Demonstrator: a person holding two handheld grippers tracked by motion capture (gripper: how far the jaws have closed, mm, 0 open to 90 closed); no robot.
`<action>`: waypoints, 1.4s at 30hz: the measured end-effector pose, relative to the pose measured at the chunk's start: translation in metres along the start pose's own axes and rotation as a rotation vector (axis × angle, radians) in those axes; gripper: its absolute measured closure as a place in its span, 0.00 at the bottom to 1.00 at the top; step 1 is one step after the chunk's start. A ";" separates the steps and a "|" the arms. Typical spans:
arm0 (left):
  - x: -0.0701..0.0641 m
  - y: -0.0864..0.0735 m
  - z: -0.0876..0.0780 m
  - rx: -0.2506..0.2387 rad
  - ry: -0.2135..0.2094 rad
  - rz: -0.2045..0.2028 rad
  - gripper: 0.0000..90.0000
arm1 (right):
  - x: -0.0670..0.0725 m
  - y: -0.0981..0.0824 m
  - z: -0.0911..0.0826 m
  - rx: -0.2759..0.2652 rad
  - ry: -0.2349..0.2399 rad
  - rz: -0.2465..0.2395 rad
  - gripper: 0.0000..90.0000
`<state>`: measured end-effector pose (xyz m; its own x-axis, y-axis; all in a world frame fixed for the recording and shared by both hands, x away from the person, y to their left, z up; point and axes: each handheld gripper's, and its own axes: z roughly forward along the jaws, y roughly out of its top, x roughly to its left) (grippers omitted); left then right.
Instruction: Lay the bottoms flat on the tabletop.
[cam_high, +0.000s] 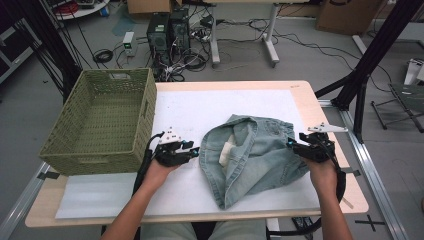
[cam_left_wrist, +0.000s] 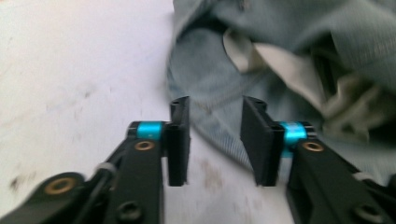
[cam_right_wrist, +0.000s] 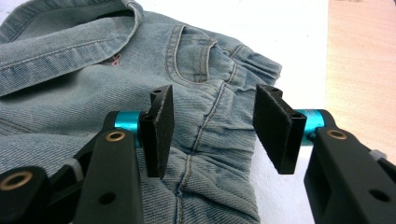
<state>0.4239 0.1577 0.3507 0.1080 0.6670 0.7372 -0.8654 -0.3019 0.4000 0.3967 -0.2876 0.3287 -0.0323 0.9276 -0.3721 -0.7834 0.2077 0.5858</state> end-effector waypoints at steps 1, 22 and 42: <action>0.002 0.006 0.005 0.001 0.006 0.002 0.62 | 0.000 0.000 0.000 0.002 0.001 -0.003 0.55; 0.023 0.040 0.095 0.181 0.061 0.004 0.97 | -0.002 -0.005 -0.008 -0.008 0.015 0.000 0.56; 0.017 0.010 0.012 0.085 0.109 -0.057 0.97 | -0.009 -0.006 -0.020 -0.053 0.001 0.031 0.57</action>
<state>0.4230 0.1577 0.3740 0.0979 0.7532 0.6505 -0.8142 -0.3152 0.4875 0.3890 -0.3030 0.3141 -0.0581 0.9330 -0.3552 -0.8140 0.1617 0.5579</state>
